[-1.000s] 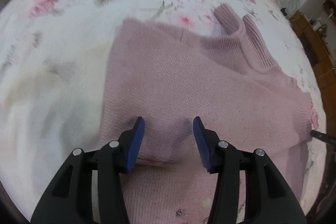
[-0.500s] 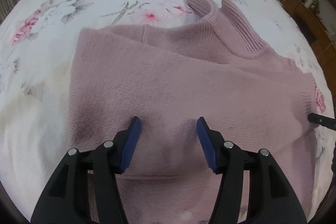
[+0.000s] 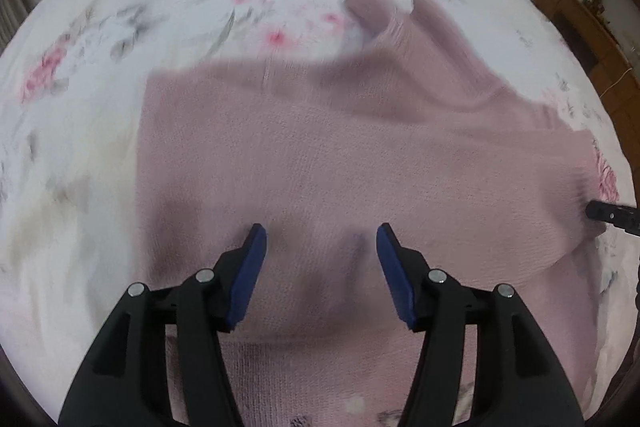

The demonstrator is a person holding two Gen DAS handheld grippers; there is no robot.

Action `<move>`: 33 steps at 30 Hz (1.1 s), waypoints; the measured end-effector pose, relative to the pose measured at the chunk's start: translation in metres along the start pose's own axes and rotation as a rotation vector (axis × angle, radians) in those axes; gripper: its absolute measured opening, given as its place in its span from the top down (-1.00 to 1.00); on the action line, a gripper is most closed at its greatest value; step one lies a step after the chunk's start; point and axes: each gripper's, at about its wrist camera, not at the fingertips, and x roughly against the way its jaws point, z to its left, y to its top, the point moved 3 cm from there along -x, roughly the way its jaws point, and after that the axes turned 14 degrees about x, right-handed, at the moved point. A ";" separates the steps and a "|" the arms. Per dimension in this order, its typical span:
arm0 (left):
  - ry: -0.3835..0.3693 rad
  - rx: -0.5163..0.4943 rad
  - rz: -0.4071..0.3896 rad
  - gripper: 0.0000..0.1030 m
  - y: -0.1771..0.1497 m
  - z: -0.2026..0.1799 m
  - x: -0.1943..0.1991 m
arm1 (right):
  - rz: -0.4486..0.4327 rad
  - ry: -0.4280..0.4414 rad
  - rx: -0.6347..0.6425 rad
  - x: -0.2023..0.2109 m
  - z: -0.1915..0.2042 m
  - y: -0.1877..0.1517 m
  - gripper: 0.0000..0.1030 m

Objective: Fold small clothes
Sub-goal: 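Grasp the ribbed hem with the left gripper while the right gripper grasps it too, then lift the hem toward the collar with both grippers and open them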

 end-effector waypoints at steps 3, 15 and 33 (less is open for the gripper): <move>-0.028 -0.003 -0.043 -0.31 0.028 -0.014 0.012 | -0.041 0.013 0.041 0.010 0.013 0.041 0.20; -0.025 0.042 -0.005 -0.40 0.143 -0.067 -0.055 | -0.030 0.133 0.012 -0.068 0.052 0.203 -0.18; -0.209 -0.033 -0.041 0.83 0.134 -0.087 -0.056 | -0.162 0.320 0.037 -0.070 0.049 0.191 0.76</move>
